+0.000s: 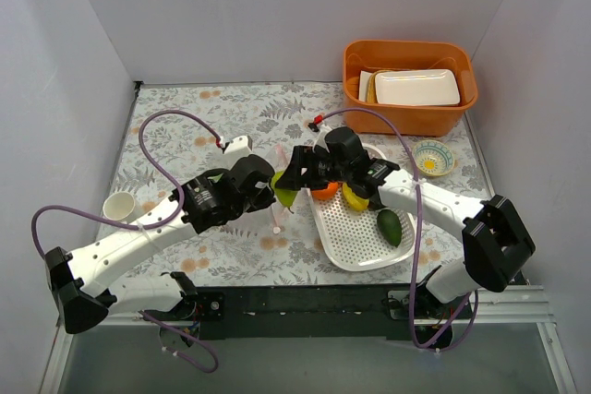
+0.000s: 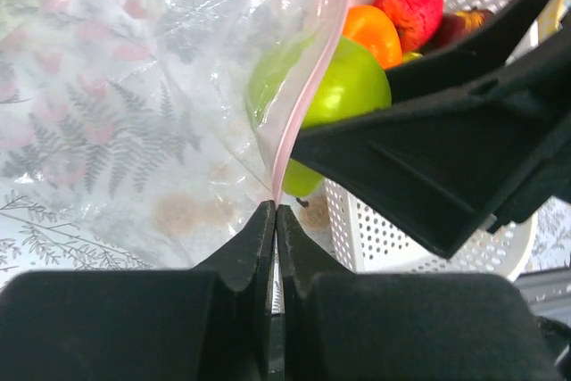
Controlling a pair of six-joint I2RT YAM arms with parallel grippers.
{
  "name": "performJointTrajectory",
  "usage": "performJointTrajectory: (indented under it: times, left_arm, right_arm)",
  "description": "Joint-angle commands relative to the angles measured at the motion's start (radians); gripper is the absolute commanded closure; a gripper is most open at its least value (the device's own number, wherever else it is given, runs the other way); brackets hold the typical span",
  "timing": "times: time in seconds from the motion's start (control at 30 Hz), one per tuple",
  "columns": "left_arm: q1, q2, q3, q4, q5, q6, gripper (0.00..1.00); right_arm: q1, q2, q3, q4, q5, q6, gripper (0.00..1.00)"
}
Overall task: Place the food in the zip-top bag and seal the zipper
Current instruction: Place the fake fruit in the zipper food storage bag.
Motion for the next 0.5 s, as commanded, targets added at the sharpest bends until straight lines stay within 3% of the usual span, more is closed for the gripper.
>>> performJointTrajectory:
  times: [0.0,0.47]
  left_arm:
    - [0.004,-0.034,0.047,-0.075,-0.098,-0.065,1.00]
    - [0.004,-0.044,0.038,-0.026,-0.042,-0.042,1.00]
  right_arm:
    - [0.030,0.000,0.045,0.015,-0.022,-0.024,0.55]
    - [0.085,0.048,0.100,0.046,0.045,0.002,0.54]
